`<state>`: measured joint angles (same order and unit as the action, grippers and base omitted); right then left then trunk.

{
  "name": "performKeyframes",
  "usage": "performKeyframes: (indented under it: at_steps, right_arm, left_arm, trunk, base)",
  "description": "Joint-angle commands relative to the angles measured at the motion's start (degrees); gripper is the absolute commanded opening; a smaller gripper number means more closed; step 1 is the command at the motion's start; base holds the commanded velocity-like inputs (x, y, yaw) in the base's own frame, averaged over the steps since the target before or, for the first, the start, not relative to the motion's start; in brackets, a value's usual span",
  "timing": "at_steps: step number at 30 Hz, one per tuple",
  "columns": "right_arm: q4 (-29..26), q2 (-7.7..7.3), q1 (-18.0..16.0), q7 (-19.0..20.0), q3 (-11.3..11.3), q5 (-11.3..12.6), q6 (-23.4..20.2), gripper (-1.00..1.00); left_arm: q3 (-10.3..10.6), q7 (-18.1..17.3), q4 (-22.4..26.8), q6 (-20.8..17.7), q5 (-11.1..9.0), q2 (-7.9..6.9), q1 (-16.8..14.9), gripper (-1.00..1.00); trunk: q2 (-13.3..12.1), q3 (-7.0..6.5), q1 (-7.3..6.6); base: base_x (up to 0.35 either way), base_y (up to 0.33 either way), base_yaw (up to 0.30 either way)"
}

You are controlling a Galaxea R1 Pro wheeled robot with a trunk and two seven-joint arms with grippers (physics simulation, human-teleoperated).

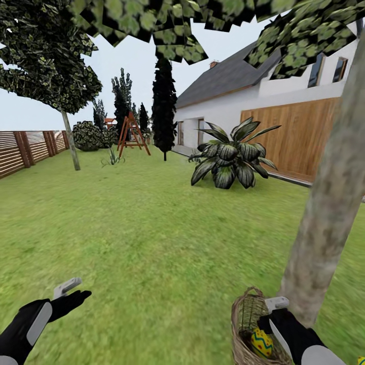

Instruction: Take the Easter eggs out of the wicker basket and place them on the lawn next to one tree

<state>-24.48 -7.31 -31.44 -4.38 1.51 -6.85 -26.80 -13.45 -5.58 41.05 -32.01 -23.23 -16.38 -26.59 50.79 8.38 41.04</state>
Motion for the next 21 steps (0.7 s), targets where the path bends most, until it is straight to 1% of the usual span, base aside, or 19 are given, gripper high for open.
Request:
performKeyframes:
  at_steps: [1, 2, 4, 6, 7, 11, 21]
  right_arm:
    - [-0.12, -0.44, -0.03, 0.04, 0.13, -0.47, -0.58, 1.0]
    - [-0.12, -2.03, -0.03, 0.06, 0.15, -0.59, -0.97, 1.0]
    - [-0.13, -4.07, -0.03, 0.12, 0.38, -0.51, -1.85, 1.0]
    - [-0.13, -5.16, -0.03, 0.15, 0.44, -0.5, -3.45, 1.0]
    - [-0.13, -5.7, -0.03, 0.21, 0.3, -0.47, -5.37, 1.0]
    - [-0.08, -6.29, -0.03, 0.95, 0.17, -0.49, -7.45, 1.0]
    - [-0.13, -6.4, -0.03, 1.04, 0.26, -0.69, -7.49, 1.0]
  left_arm:
    - [-0.18, -0.22, -0.08, -0.33, -0.06, 0.02, -0.04, 1.0]
    - [-0.18, -0.22, -0.19, -0.33, -0.06, 0.03, -0.04, 1.0]
    - [-0.17, -0.22, -0.23, -0.33, -0.05, 0.16, -0.04, 1.0]
    - [-0.17, -0.22, -0.29, -0.33, 0.0, 0.71, -0.04, 1.0]
    - [-0.17, -0.22, -0.33, -0.33, 0.02, 1.09, -0.04, 1.0]
    - [-0.17, -0.22, -0.35, -0.33, 0.03, 1.35, -0.04, 1.0]
    - [-0.17, -0.27, -0.35, -0.33, -0.01, 1.62, -0.04, 1.0]
  trunk:
    - [0.06, 0.09, 0.04]
    - [0.06, 0.09, 0.04]
    - [0.06, 0.09, 0.04]
    - [0.06, 0.09, 0.04]
    - [0.06, 0.09, 0.04]
    - [0.06, 0.09, 0.04]
    - [0.06, 0.09, 0.04]
  base:
    - [0.276, 0.248, 0.0]
    - [0.276, 0.248, 0.0]
    - [0.276, 0.248, 0.0]
    - [0.276, 0.248, 0.0]
    - [0.276, 0.248, 0.0]
    - [0.276, 0.248, 0.0]
    - [0.278, 0.233, 0.0]
